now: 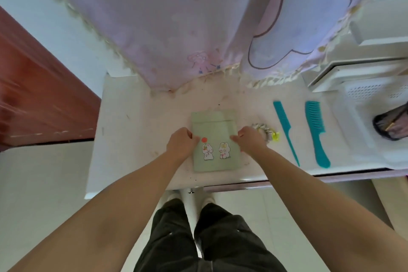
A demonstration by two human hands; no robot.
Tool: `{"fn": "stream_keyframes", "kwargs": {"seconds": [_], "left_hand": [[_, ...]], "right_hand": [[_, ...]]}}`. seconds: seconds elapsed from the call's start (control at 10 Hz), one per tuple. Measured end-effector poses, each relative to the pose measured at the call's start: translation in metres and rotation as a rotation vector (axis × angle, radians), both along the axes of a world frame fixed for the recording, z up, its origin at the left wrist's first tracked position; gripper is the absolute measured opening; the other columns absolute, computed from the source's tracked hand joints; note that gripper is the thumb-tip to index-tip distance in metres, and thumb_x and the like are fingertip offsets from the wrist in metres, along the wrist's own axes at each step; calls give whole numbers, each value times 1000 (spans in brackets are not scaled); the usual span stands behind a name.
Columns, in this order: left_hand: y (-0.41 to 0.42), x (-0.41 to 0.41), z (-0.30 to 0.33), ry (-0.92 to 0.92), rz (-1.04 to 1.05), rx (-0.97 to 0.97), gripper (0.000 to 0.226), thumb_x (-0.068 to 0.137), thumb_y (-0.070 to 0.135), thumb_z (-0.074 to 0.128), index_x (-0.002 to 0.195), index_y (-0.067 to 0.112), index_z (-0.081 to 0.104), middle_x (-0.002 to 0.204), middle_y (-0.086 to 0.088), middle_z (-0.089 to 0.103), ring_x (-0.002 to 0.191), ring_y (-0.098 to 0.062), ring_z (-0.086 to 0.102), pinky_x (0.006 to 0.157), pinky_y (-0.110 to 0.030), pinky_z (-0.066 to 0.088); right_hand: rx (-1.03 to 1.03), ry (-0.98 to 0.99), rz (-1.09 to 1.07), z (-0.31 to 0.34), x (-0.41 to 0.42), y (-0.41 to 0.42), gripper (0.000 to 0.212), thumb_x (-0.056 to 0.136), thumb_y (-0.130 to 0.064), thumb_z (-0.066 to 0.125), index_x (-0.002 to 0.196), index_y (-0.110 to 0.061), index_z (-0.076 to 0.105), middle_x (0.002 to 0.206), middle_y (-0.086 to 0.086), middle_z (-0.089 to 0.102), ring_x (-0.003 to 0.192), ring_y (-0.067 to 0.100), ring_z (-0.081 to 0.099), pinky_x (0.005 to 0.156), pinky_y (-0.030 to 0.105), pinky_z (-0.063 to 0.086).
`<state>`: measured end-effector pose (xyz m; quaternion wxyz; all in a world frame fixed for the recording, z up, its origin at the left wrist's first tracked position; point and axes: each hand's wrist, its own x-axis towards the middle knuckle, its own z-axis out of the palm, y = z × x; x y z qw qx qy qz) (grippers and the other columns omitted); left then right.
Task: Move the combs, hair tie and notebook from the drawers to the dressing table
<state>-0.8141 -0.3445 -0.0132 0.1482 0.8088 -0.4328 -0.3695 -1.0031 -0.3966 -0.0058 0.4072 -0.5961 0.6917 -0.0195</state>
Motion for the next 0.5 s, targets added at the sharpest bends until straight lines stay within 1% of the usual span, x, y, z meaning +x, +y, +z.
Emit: {"fn": "stream_keyframes", "kwargs": {"seconds": [0.1, 0.2, 0.3, 0.4, 0.5], "left_hand": [[-6, 4, -5, -105, -124, 47, 20, 81, 37, 58, 78, 19, 50, 84, -1, 59, 85, -25, 56, 75, -35, 44], [-14, 15, -3, -164, -312, 73, 19, 84, 36, 56, 78, 19, 49, 84, -1, 58, 82, -23, 55, 68, -31, 40], [-14, 28, -1, -190, -550, 41, 15, 88, 30, 50, 81, 17, 50, 93, -7, 60, 89, -26, 57, 71, -34, 43], [-6, 53, -2, -313, -863, -69, 25, 92, 28, 42, 107, 11, 54, 112, -11, 52, 103, -27, 49, 83, -38, 45], [12, 76, -10, -439, -1111, -165, 42, 91, 31, 40, 129, 13, 42, 132, -12, 44, 115, -29, 43, 97, -39, 39]], "right_hand": [[-49, 102, 23, -6, 3, -4, 33, 86, -35, 58, 99, -5, 55, 91, 11, 63, 81, 26, 57, 64, 30, 39], [-77, 210, 49, -10, 7, -4, 35, 86, -39, 58, 101, -8, 51, 100, 11, 62, 83, 25, 56, 66, 33, 42], [-91, 278, 85, 2, 14, -1, 41, 86, -36, 58, 112, -7, 46, 115, 14, 56, 99, 30, 59, 75, 39, 49], [-93, 157, -4, 33, 19, 3, 36, 88, -30, 58, 115, -8, 51, 116, 13, 60, 98, 26, 60, 83, 37, 49], [-217, -188, -214, 100, 16, 10, 17, 88, -23, 56, 101, -13, 62, 104, 8, 68, 86, 19, 64, 82, 38, 54]]}}
